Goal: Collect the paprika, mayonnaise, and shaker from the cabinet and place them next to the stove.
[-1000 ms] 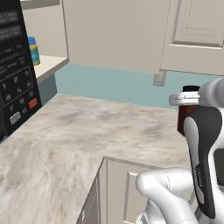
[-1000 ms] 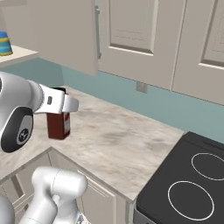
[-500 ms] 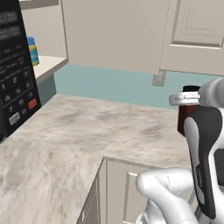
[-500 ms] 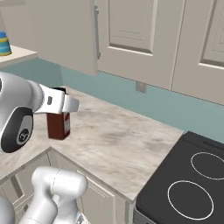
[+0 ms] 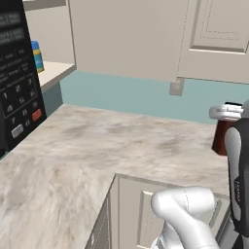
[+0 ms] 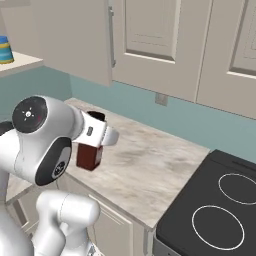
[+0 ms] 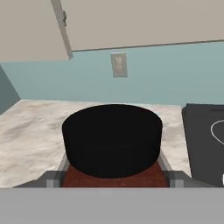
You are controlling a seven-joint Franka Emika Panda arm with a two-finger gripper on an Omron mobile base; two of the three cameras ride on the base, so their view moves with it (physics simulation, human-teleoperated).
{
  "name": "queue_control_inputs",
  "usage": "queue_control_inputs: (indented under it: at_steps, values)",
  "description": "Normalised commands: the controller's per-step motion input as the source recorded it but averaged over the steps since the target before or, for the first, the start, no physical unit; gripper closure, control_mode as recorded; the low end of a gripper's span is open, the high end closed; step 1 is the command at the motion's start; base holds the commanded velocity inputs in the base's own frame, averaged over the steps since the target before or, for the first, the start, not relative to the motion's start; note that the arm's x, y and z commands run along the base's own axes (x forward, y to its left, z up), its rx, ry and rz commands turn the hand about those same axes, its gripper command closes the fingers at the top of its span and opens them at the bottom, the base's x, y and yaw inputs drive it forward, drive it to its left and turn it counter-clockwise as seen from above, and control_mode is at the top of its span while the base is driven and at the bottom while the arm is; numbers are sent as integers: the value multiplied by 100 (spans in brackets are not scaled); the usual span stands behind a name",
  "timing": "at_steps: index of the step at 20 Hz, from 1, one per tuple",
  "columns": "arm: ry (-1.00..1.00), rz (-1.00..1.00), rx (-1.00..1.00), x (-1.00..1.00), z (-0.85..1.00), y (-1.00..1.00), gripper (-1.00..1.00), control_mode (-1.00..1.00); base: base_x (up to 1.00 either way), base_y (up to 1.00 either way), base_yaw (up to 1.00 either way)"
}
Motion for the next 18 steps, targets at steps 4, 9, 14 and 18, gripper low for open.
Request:
queue_control_inputs:
  at_steps: [4,9,14,18]
  values:
    - [-2,-16,5,8,-66,-42,100,-100,0,0,0]
    - [-3,-15,0,14,-63,-5,100,-100,0,0,0]
    - [0,-25,0,26,-51,-4,100,-100,0,0,0]
    - [0,-23,0,41,-27,-4,100,-100,0,0,0]
